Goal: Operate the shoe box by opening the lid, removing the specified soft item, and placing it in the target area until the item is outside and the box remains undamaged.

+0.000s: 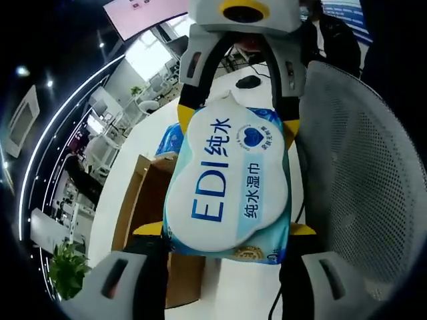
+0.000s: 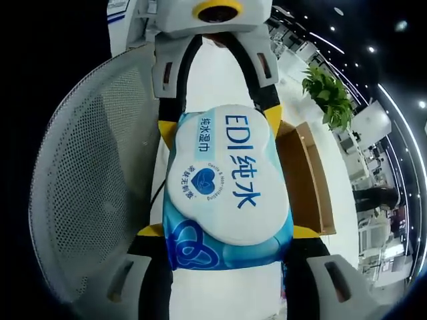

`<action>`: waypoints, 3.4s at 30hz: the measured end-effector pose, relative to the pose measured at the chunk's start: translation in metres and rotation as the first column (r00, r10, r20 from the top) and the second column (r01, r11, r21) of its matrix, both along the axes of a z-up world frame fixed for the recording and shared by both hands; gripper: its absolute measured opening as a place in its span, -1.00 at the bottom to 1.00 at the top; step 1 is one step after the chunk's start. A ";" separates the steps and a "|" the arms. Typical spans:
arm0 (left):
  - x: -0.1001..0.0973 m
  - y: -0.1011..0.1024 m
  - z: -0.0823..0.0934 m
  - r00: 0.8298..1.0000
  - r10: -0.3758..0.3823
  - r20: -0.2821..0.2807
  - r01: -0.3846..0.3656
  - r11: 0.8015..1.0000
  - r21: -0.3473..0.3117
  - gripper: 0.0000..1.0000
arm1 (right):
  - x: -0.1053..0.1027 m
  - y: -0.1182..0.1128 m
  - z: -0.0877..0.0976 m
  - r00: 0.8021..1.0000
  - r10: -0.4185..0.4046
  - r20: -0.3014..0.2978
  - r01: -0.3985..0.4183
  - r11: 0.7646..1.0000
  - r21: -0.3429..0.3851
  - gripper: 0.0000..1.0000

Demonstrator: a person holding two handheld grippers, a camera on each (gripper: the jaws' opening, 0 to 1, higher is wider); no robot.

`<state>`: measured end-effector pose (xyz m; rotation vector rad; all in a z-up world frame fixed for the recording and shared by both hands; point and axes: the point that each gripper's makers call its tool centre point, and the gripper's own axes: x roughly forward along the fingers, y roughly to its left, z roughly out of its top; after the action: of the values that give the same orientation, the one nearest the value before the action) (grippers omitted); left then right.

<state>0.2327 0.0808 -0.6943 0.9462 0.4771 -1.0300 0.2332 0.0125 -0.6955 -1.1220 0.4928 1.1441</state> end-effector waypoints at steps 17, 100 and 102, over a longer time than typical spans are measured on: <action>0.011 -0.015 -0.039 0.992 -0.018 -0.125 0.016 1.000 -0.016 0.33 | 0.009 -0.015 -0.037 0.992 -0.022 -0.126 0.019 1.000 -0.025 0.30; 0.008 -0.010 -0.006 0.907 0.180 -0.381 -0.331 0.865 -0.377 0.71 | -0.003 -0.046 -0.060 0.923 -0.197 -0.331 0.188 0.980 -0.059 0.24; 0.007 -0.003 -0.002 0.897 0.212 -0.387 -0.365 0.850 -0.381 0.72 | -0.002 -0.041 -0.057 0.935 -0.171 -0.310 0.159 0.985 -0.064 0.28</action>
<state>0.2397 0.0777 -0.6958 0.2712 0.6114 -0.9611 0.2316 -0.0280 -0.7529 -0.9133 0.8449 1.1742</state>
